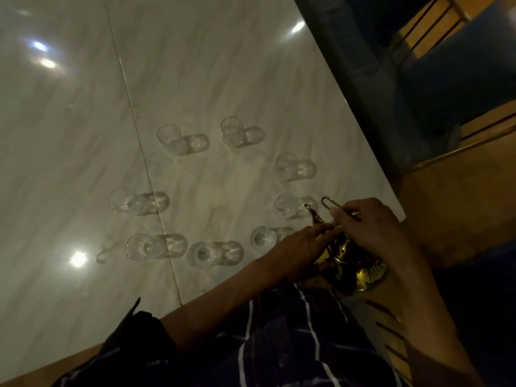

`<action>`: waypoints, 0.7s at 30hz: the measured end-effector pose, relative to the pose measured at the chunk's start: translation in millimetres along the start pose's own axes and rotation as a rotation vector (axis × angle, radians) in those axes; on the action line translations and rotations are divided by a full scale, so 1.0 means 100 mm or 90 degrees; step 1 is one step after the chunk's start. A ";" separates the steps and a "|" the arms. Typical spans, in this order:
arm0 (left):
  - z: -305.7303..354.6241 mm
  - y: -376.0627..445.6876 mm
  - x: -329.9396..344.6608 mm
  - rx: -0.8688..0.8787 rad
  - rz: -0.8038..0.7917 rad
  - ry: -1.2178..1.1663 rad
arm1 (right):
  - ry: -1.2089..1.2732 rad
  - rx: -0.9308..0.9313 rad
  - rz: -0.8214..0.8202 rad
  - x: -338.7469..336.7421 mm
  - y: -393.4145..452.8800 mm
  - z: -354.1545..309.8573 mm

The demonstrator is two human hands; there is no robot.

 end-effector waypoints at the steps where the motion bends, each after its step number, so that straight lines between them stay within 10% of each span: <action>1: 0.01 0.00 -0.01 0.005 0.000 0.001 | 0.004 0.002 0.000 -0.01 -0.01 0.01; 21: 0.43 -0.04 -0.29 0.085 0.049 0.029 | 0.064 0.026 -0.005 -0.27 -0.26 0.06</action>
Point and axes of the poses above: each hand's wrist, its own y-axis towards the middle knuckle, its own x-axis out of the palm, z = x × y, the point moved 6 cm from there along y, towards the middle knuckle, and after that the axes turned 8 degrees about -y, right-handed, at the moved point
